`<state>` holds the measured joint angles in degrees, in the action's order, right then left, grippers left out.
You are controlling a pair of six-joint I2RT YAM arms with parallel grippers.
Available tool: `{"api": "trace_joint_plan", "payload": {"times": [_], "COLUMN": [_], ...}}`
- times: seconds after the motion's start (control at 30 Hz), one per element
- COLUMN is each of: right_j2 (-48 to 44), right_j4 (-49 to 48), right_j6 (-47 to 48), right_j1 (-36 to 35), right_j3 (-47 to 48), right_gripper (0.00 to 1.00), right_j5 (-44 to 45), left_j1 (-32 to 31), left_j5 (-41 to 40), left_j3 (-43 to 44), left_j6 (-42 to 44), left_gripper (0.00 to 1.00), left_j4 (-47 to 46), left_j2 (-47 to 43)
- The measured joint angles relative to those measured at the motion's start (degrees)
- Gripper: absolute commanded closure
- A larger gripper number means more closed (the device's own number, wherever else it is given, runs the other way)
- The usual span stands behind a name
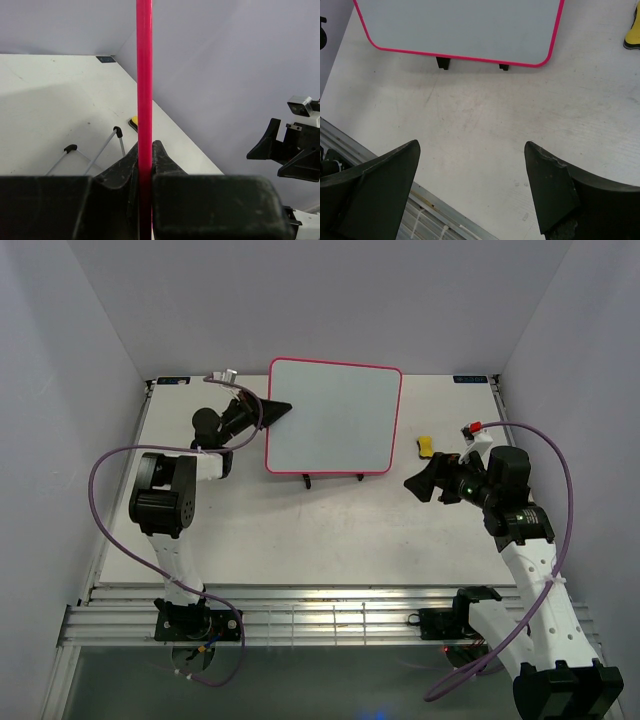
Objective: Erase the whiteboard
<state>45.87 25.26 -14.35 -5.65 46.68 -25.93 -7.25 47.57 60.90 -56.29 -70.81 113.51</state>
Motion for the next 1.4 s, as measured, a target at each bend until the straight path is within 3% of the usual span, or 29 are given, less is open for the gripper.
{"api": "trace_joint_plan", "payload": {"times": [0.47,1.4], "right_j2": [0.3,1.0], "right_j4": [-0.2,-1.9], "right_j6": [0.2,0.7], "right_j1": [-0.3,-1.9], "right_j3": [0.0,-0.1], "right_gripper": [0.1,0.1], "right_j5": [-0.5,-4.5], "left_j1": [0.2,4.6], "left_j5": [-1.2,5.4], "left_j3": [6.4,12.3], "left_j6": [-1.0,-2.8], "left_gripper": [1.0,1.0], "left_j4": [-1.0,-2.1], "left_j2": [2.8,13.9]}}
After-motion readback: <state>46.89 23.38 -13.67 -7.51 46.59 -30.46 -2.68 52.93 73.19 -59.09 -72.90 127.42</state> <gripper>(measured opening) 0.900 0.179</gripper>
